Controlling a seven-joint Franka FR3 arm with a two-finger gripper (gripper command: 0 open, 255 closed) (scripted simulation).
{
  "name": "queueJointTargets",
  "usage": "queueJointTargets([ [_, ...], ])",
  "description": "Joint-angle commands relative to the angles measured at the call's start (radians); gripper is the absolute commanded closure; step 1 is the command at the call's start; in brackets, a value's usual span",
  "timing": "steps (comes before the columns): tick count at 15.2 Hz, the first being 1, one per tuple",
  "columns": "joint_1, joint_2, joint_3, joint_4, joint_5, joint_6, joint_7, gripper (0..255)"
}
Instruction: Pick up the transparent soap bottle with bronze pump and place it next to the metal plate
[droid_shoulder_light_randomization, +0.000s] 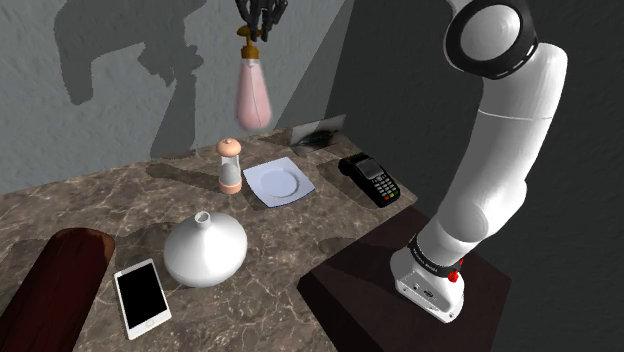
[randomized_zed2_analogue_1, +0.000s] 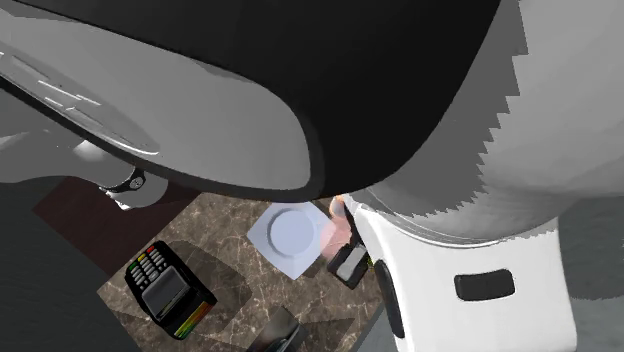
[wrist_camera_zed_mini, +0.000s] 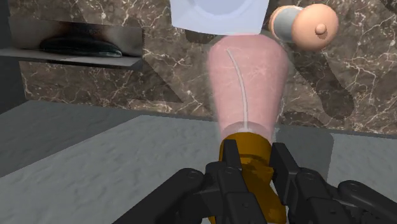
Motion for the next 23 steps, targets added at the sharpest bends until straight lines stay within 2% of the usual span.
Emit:
queueJointTargets([
  [1,-0.015,0.035,-0.013,0.044,-0.009,-0.009,-0.037,255],
  [5,-0.027,0.140,-0.040,0.211,-0.038,-0.070,-0.110,255],
  [6,-0.025,0.176,-0.047,0.271,-0.048,-0.093,-0.129,255],
  [7,-0.014,0.241,-0.060,0.383,-0.066,-0.138,-0.159,255],
  [13,-0.074,0.151,-0.050,0.142,-0.033,0.009,-0.150,255],
  [23,-0.119,0.092,-0.046,-0.091,-0.012,0.182,-0.146,255],
])
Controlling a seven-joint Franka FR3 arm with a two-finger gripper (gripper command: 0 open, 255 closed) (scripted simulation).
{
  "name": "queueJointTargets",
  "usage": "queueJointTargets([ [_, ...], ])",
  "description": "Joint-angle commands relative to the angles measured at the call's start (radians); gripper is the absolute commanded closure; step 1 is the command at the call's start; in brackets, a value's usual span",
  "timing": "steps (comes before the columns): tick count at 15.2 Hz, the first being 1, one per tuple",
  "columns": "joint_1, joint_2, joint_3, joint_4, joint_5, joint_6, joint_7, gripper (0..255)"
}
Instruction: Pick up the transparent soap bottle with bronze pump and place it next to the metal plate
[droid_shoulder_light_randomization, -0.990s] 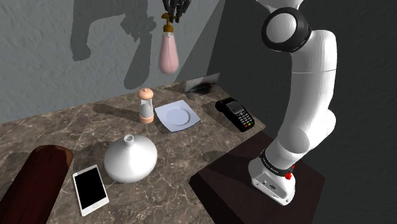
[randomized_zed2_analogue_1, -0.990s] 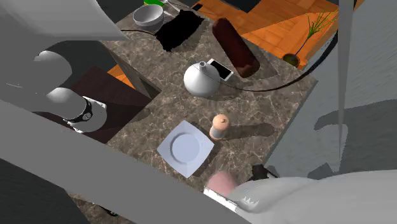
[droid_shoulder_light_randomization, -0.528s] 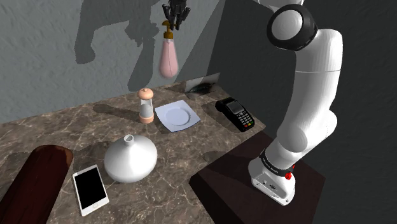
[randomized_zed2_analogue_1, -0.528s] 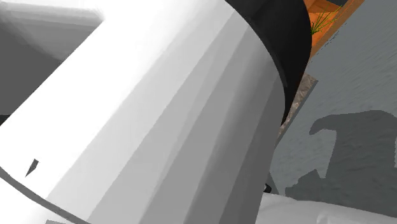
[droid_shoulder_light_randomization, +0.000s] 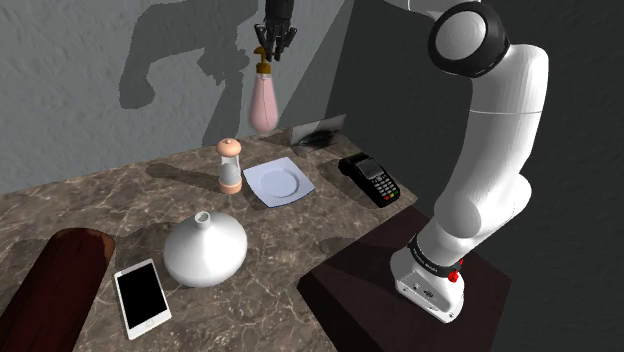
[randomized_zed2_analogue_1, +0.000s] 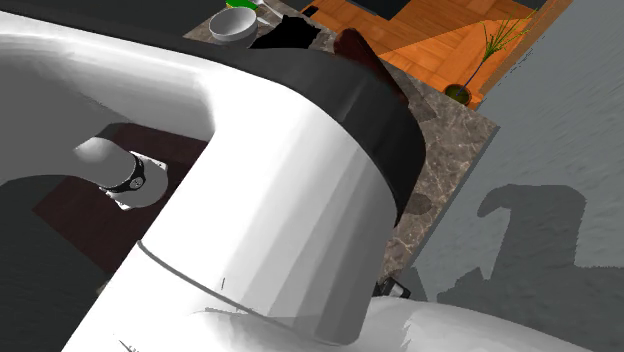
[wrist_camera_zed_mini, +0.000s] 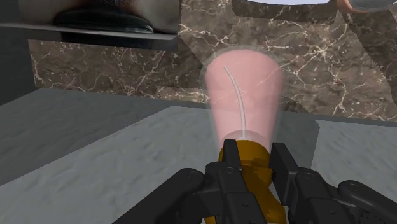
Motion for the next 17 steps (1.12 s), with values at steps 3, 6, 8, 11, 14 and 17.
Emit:
queueJointTargets([
  [3,-0.013,-0.014,0.000,-0.080,0.004,0.067,0.001,255],
  [6,-0.020,-0.019,-0.001,-0.127,0.005,0.109,0.003,255],
  [8,-0.023,-0.020,-0.002,-0.156,0.005,0.137,0.004,255],
  [11,-0.027,-0.020,-0.003,-0.197,0.004,0.177,0.006,255],
  [14,-0.031,-0.017,-0.005,-0.234,0.001,0.217,0.009,255],
  [17,-0.031,-0.017,-0.005,-0.234,0.002,0.217,0.009,255],
])
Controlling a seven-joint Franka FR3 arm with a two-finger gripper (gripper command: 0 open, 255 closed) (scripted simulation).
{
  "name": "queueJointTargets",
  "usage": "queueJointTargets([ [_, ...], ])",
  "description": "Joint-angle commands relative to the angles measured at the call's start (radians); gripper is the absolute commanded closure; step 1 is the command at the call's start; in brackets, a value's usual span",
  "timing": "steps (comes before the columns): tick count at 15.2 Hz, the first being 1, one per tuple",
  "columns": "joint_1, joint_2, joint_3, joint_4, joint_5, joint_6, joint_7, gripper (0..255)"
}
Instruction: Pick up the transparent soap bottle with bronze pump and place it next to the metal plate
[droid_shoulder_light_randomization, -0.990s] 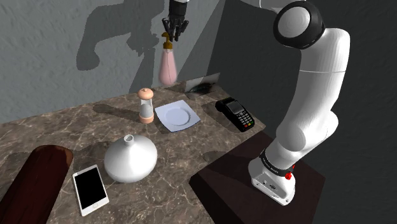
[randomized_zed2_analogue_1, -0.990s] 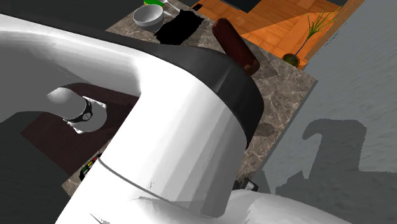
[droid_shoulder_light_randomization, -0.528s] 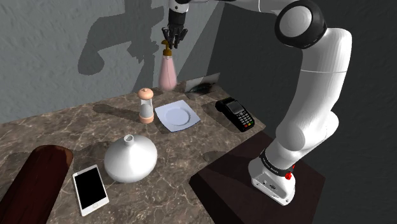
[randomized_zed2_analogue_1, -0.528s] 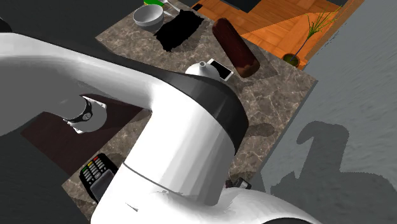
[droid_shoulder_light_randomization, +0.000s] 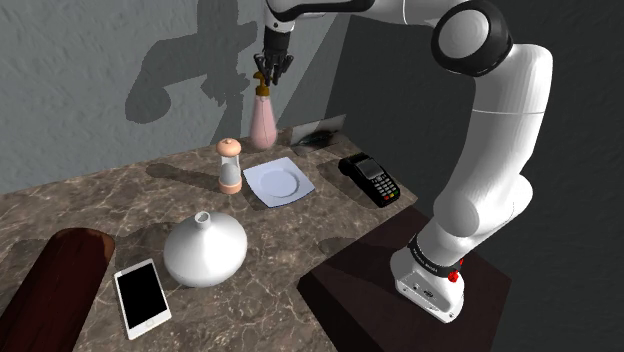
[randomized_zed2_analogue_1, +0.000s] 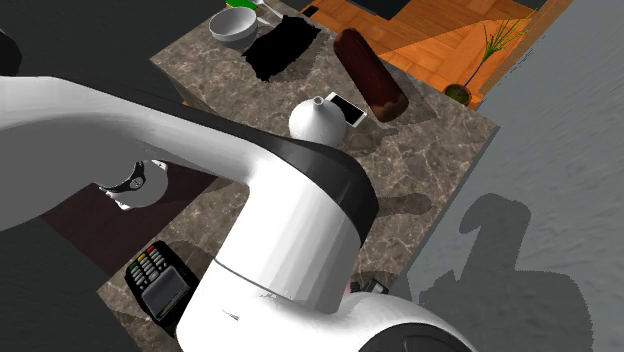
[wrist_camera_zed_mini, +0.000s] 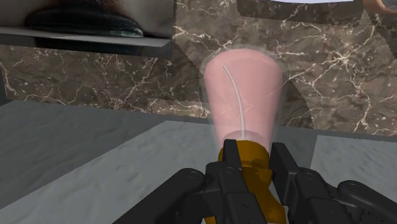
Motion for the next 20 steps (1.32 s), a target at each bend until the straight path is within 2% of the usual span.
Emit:
queueJointTargets([
  [1,0.000,-0.001,0.000,-0.002,0.000,0.003,0.000,255],
  [5,0.000,-0.001,0.000,-0.002,0.000,0.003,0.000,255],
  [6,0.000,-0.001,0.000,-0.002,0.000,0.003,0.000,0],
  [11,0.000,-0.001,0.000,-0.003,0.000,0.003,0.000,0],
  [15,0.008,-0.013,0.005,0.108,0.008,-0.118,-0.008,0],
  [20,0.008,-0.013,0.005,0.108,0.008,-0.118,-0.008,0],
])
